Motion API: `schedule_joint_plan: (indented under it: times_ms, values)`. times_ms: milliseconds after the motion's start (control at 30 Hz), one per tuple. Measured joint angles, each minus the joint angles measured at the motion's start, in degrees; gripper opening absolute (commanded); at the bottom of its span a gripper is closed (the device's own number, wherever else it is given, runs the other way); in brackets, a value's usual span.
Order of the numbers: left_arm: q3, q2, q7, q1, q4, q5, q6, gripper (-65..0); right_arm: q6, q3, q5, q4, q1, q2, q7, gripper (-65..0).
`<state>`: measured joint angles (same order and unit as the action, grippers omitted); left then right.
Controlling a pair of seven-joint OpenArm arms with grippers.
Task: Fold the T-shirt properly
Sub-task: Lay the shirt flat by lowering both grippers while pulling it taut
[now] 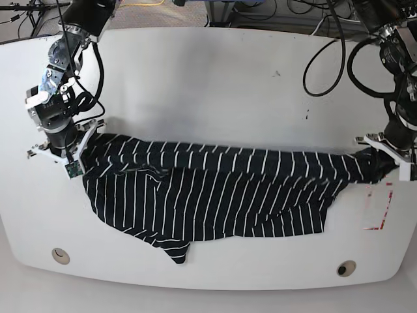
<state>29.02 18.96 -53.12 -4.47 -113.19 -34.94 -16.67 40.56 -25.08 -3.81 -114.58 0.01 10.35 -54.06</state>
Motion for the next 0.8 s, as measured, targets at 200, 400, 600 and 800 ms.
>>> schedule_joint_plan:
  times_ms: [200,400,600,800]
  values:
    - [0.33,0.94,0.17,-8.24,0.00,-0.28,0.13,-65.0,0.00,0.04,0.00,-0.11,-6.10,-3.54,1.09,-64.5]
    - [0.22,2.08,0.44,-15.13,0.00,-0.28,0.22,-65.0,-0.04,0.04,-0.39,-0.09,-11.32,-5.88,0.92,-64.5]
    - [0.09,2.19,0.44,-19.65,0.39,-0.20,0.15,-65.0,-0.04,0.22,-0.44,-0.07,-14.34,-7.21,1.18,-64.5]
    - [0.07,2.19,0.61,-21.27,0.48,5.53,0.13,-65.0,-0.04,0.26,-0.42,-0.02,-17.81,-7.50,1.16,-64.4]
